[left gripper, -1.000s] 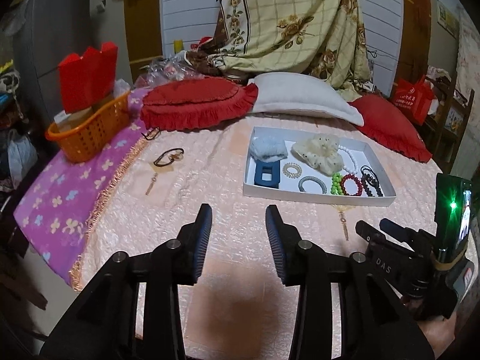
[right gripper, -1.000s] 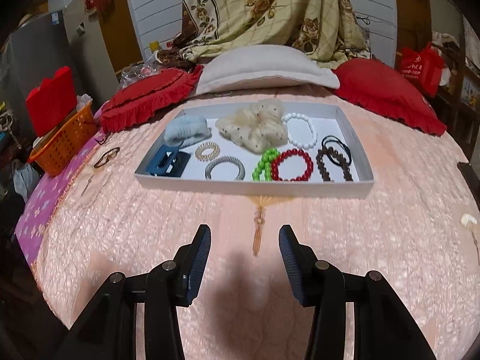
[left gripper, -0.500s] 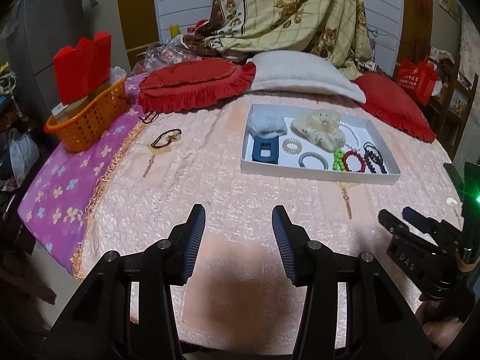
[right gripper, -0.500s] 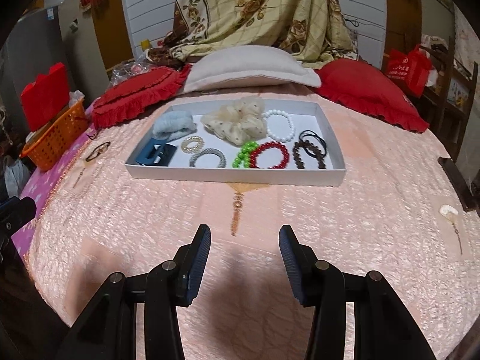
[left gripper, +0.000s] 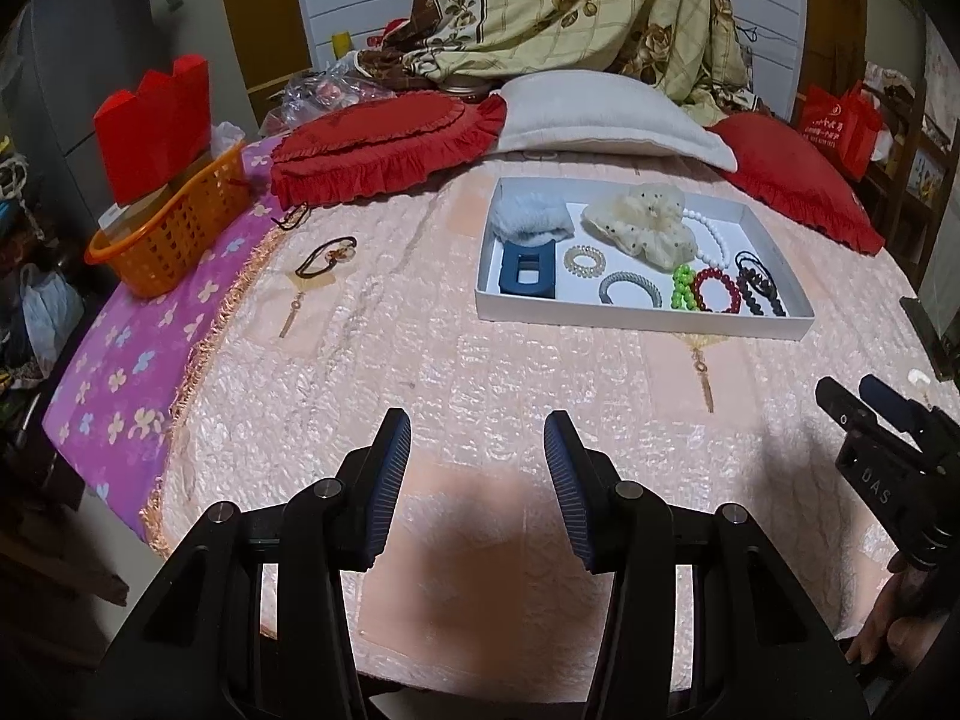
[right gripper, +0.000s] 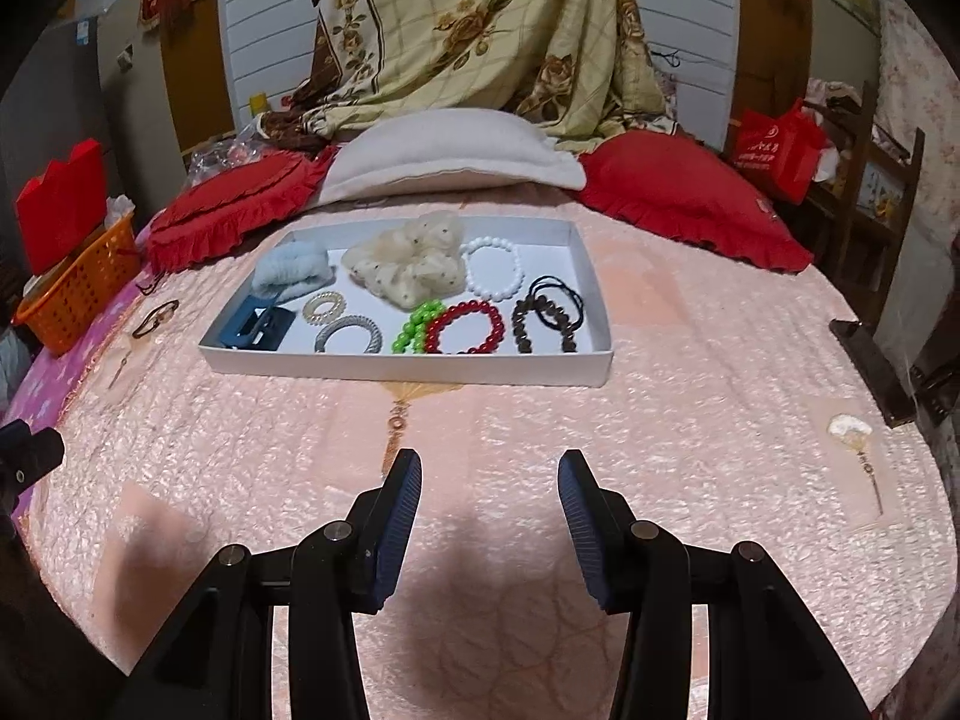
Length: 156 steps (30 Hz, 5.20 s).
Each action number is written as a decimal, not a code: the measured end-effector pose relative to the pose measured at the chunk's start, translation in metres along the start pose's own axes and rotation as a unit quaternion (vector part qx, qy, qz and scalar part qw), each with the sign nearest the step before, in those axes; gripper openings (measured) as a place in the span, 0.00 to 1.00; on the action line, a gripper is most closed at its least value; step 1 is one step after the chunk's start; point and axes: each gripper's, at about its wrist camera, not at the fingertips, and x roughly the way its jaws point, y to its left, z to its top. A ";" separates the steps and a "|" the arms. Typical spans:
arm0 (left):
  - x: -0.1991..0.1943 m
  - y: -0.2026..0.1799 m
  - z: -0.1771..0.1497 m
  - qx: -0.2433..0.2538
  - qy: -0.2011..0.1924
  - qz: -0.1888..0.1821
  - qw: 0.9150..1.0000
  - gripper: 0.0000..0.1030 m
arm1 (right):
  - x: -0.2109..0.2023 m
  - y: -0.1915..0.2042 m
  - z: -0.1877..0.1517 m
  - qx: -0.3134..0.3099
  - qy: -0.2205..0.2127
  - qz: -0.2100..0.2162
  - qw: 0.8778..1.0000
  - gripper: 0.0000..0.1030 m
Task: Organize jewelry
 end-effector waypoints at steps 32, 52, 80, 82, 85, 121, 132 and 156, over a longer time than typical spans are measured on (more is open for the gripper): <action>-0.023 0.018 -0.009 -0.022 -0.026 -0.017 0.999 0.45 | -0.031 0.034 -0.008 -0.050 -0.020 -0.007 0.999 0.44; -0.071 0.029 -0.019 -0.040 -0.114 0.003 0.993 0.57 | -0.062 0.031 -0.014 -0.040 -0.053 -0.006 0.998 0.46; -0.092 0.029 -0.014 -0.056 -0.213 0.044 0.975 0.97 | -0.031 0.004 -0.014 0.008 -0.022 0.011 1.000 0.48; -0.086 0.026 -0.014 -0.054 -0.199 0.037 0.978 0.97 | -0.028 0.004 -0.015 0.008 -0.015 0.012 1.000 0.49; -0.073 0.022 -0.015 -0.052 -0.173 0.034 0.983 0.97 | -0.020 0.007 -0.021 0.000 -0.003 0.010 1.000 0.49; 0.003 0.009 -0.026 -0.043 -0.035 0.010 0.998 0.97 | 0.007 0.022 -0.029 -0.026 0.037 0.010 0.999 0.49; 0.022 0.006 -0.033 -0.037 0.019 0.003 0.999 0.97 | 0.009 0.026 -0.029 -0.031 0.040 0.008 0.999 0.49; 0.019 0.003 -0.032 -0.033 0.005 0.016 0.999 0.97 | 0.011 0.025 -0.030 -0.029 0.042 0.008 0.999 0.49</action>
